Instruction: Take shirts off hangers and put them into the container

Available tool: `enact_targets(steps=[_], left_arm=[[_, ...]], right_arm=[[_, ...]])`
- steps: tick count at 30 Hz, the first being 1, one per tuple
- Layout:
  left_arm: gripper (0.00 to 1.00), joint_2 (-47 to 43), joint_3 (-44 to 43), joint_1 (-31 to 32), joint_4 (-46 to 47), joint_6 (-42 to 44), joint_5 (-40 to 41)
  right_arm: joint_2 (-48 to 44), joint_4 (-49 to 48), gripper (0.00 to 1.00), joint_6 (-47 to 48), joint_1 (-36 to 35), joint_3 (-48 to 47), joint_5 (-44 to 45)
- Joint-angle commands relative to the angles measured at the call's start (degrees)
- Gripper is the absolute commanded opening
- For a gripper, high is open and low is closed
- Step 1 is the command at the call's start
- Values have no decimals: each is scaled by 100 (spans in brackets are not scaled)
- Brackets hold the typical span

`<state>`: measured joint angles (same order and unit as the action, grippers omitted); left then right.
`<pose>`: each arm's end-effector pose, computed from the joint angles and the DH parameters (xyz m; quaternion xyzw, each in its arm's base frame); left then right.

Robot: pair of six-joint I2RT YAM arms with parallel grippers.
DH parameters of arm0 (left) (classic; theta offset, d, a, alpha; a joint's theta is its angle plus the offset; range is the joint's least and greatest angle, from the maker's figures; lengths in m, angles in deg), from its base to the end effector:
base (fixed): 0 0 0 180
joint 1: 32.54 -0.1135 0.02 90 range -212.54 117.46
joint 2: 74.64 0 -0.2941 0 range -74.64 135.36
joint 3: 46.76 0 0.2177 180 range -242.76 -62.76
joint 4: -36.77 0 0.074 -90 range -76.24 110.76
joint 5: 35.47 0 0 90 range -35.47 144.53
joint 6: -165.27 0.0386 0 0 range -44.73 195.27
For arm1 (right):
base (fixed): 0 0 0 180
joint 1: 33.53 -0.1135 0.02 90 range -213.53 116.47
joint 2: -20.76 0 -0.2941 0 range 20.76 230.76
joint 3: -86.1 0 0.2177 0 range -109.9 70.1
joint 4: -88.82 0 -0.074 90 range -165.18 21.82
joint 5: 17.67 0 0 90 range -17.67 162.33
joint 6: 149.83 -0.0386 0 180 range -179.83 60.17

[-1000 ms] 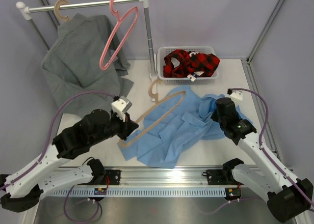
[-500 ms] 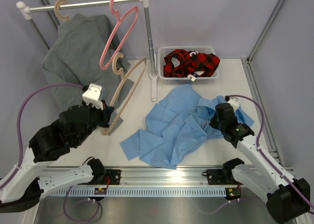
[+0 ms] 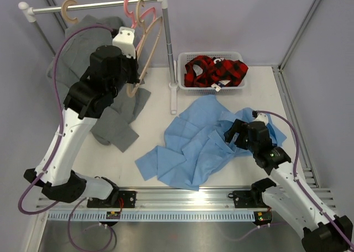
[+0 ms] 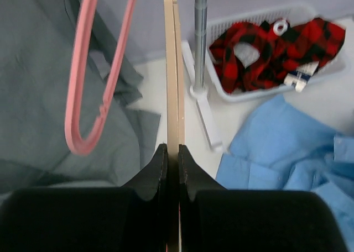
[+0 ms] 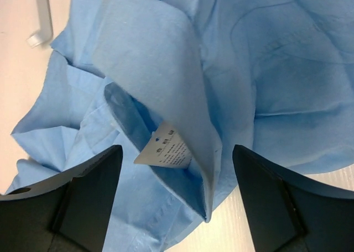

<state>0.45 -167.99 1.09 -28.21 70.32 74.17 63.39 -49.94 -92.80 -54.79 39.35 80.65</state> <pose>0.1734 -0.0997 0.5190 0.1023 0.8010 -0.0585 0.5870 0.1047 0.0348 0.2606 0.1232 0.8851 0.1446 0.4249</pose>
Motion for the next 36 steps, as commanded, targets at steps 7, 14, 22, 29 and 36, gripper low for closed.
enact_targets(steps=[7,14,22,29,36], left_arm=[[0,1209,-1895,-673,520,425,-531],[0,1851,-2186,-998,555,284,-952],[0,2431,-2230,-1218,713,170,-1199],[26,2414,-1905,-1271,705,73,-1225],[76,1843,-1623,-1271,713,29,-1339]], right_arm=[[-808,201,95,151,25,-98,-313],[-1073,324,95,133,16,-116,-296],[-1081,333,95,151,25,-99,-278],[-1047,254,95,274,25,-63,-251],[-1073,184,95,414,16,-142,-409]])
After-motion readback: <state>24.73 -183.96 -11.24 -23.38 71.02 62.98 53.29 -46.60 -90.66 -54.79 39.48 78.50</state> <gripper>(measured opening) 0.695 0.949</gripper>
